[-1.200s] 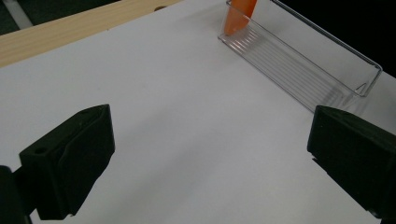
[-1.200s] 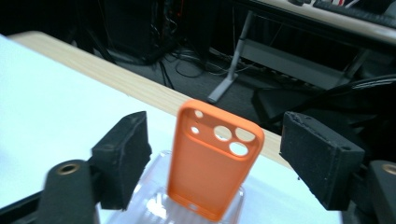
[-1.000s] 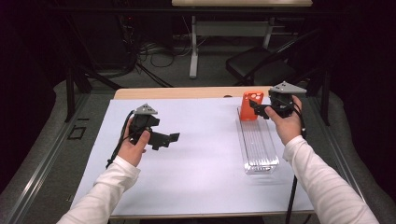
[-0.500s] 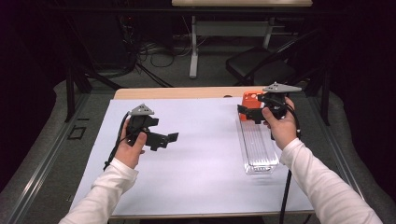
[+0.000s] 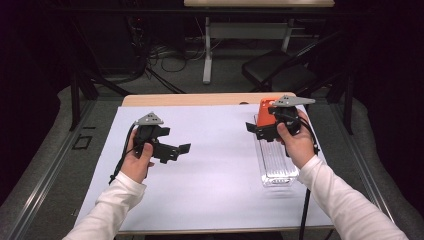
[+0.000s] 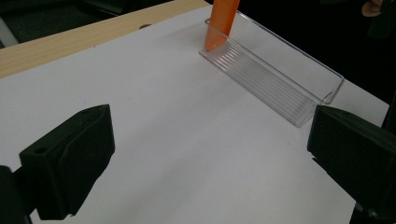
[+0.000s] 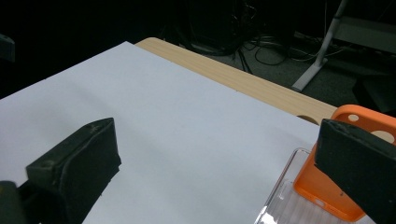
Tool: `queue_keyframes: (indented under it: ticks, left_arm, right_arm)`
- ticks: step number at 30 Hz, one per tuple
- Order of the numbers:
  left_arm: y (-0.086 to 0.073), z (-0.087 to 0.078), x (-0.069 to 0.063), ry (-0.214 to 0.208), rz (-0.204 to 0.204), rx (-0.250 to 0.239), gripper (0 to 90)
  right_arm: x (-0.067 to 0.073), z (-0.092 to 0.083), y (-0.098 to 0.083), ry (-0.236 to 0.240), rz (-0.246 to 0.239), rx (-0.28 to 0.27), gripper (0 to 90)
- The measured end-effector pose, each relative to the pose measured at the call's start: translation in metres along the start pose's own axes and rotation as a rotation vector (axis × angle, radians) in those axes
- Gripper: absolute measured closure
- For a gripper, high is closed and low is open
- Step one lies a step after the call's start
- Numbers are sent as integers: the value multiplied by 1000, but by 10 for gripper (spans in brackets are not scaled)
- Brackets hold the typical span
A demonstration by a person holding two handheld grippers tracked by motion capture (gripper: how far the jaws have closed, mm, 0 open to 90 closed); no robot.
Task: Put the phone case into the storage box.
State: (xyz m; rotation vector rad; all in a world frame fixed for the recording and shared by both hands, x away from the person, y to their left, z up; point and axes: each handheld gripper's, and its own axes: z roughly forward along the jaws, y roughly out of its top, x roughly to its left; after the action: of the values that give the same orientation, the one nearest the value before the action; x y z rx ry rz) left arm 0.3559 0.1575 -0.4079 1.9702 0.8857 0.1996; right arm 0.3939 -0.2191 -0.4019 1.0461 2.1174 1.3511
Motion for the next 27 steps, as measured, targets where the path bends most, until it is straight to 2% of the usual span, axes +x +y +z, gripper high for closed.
queue_keyframes:
  ticks: [10,16,22,27]
  left_arm:
    - [-2,1,-5,-10,29,10,10]
    - [-7,0,-17,-27,59,19,10]
    - [-15,0,-27,-43,87,16,10]
    - [-24,-1,-31,-50,85,9,10]
  right_arm:
    - [11,-8,-14,15,-56,10,0]
    - [21,-16,-24,41,-96,8,0]
    - [34,-22,-39,66,-110,-13,0]
    - [44,-25,-51,91,-100,-15,0]
